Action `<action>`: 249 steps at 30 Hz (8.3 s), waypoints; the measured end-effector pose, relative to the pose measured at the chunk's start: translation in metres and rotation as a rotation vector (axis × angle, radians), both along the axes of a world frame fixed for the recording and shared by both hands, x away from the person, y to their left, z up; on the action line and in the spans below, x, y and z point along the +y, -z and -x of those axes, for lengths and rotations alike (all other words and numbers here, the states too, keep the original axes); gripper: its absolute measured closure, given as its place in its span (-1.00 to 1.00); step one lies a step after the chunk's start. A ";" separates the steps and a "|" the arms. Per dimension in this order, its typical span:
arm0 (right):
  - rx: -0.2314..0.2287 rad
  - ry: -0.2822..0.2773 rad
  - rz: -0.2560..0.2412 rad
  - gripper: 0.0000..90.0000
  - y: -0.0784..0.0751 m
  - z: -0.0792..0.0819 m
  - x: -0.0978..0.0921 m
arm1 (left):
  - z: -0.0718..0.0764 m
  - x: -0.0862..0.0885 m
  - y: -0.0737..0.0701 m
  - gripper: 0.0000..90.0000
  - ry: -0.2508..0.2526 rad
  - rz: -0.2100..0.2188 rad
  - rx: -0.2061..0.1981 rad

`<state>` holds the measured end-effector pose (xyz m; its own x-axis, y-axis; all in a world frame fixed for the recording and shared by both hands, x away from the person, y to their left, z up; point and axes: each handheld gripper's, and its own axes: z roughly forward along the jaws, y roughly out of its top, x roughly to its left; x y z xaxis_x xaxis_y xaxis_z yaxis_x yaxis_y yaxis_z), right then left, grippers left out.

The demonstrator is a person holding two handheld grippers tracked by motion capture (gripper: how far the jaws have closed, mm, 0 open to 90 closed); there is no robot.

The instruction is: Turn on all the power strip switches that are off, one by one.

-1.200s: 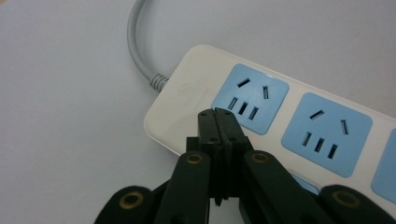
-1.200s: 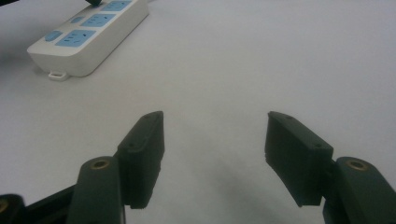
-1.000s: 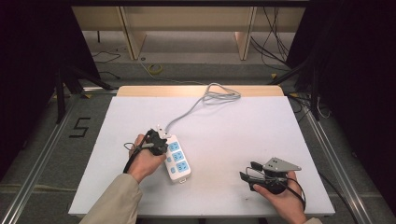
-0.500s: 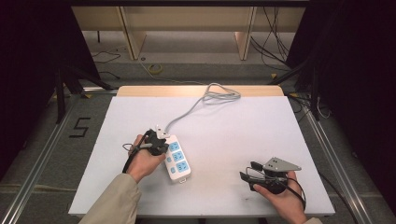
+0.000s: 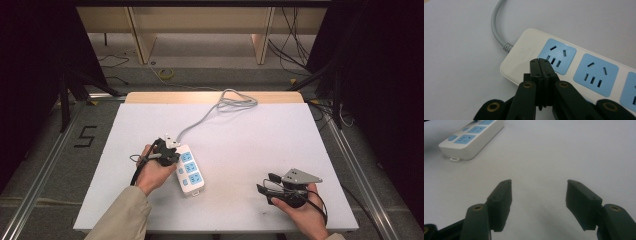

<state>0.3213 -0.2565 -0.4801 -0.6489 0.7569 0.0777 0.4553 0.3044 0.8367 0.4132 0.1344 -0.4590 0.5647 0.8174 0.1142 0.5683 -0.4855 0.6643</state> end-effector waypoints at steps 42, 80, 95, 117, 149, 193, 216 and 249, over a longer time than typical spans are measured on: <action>-0.001 -0.003 -0.001 -0.14 0.000 0.000 0.000 | 0.012 0.000 -0.009 0.63 0.024 0.021 -0.056; -0.004 -0.002 -0.004 -0.14 0.000 0.000 0.000 | 0.023 -0.005 -0.016 -0.12 0.028 0.074 -0.083; -0.006 -0.002 -0.005 -0.14 -0.001 0.000 0.000 | 0.031 -0.012 -0.018 -0.43 0.048 0.082 -0.044; -0.007 -0.004 -0.004 -0.14 -0.001 0.000 0.001 | 0.043 -0.018 -0.017 -0.43 0.127 0.086 -0.014; -0.009 -0.005 -0.005 -0.14 0.000 0.001 0.000 | 0.049 -0.015 -0.020 0.98 0.188 0.072 0.101; -0.002 -0.006 -0.005 -0.14 0.000 0.001 0.001 | 0.051 -0.022 -0.009 0.99 0.184 -0.001 0.144; -0.004 -0.007 -0.006 -0.14 0.000 0.001 0.001 | 0.055 -0.024 -0.006 1.00 0.184 -0.025 0.119; -0.007 -0.008 -0.008 -0.14 -0.001 0.001 0.000 | 0.052 -0.009 -0.017 0.72 0.164 0.085 0.022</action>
<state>0.3207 -0.2565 -0.4795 -0.6551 0.7513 0.0796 0.4475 0.3009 0.8422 0.3611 0.1249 -0.4415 0.6925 0.7206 0.0350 0.5011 -0.5153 0.6953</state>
